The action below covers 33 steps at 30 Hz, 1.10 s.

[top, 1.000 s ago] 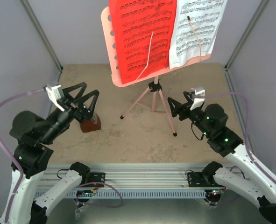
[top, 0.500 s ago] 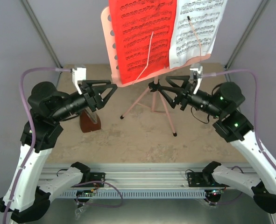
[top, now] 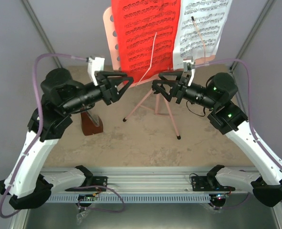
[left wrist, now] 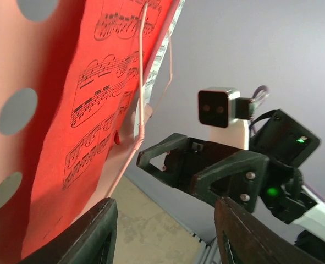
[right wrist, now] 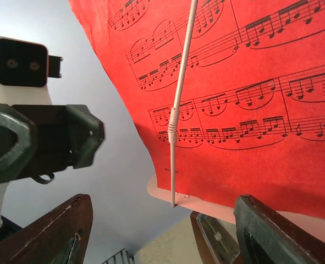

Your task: Pack up the instrument practice props

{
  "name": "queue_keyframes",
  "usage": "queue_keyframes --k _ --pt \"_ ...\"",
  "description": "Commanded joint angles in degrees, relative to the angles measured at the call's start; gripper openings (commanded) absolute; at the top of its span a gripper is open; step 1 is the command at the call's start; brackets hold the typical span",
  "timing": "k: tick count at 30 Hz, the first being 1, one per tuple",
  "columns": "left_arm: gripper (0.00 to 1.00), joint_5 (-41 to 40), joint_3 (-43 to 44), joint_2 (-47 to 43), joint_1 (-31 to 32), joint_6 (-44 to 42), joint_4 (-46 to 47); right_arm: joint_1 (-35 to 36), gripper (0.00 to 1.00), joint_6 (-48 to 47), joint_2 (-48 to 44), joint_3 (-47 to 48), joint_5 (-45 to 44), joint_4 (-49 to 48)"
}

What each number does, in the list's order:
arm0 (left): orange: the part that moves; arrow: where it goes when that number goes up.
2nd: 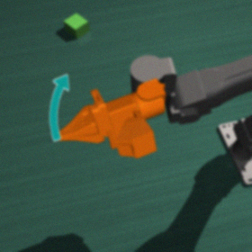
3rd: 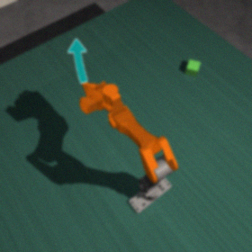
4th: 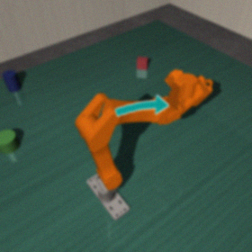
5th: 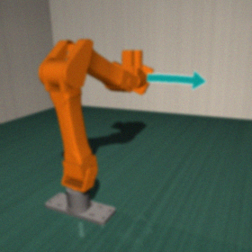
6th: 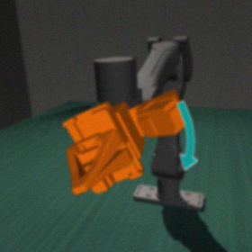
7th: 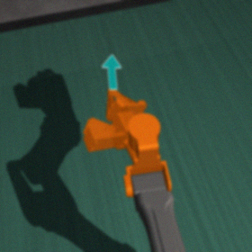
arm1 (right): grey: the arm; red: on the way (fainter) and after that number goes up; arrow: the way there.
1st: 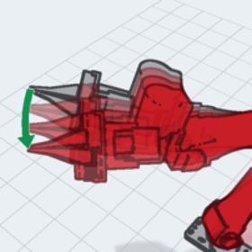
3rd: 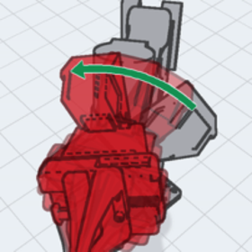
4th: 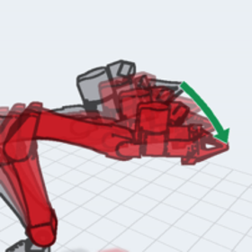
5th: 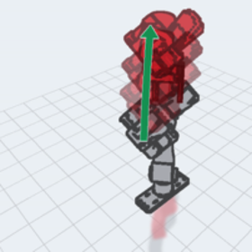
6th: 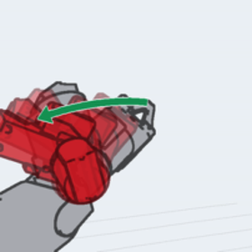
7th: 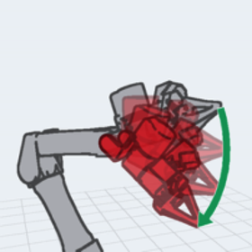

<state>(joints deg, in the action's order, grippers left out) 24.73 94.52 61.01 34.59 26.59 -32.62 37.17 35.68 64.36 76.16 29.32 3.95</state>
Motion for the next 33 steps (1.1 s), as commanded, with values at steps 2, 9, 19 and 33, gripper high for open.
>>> queue_keyframes --k 2,9,19,33 --pt "0.50 -7.6 1.9 1.7 2.4 -2.8 -1.4 0.2 0.72 1.1 0.1 1.6 0.0 -1.9" --pt "0.51 -13.2 0.5 -1.0 2.3 -3.9 -1.0 0.3 0.72 0.5 -0.2 1.3 0.3 -1.2" --pt "0.52 -13.7 1.1 1.2 2.3 -3.3 -0.6 0.8 0.72 -0.3 0.0 0.9 1.0 -2.1" --pt "0.49 -17.9 3.0 2.8 2.3 -4.0 -2.1 2.8 0.67 -1.0 2.1 2.8 -0.1 -1.9"
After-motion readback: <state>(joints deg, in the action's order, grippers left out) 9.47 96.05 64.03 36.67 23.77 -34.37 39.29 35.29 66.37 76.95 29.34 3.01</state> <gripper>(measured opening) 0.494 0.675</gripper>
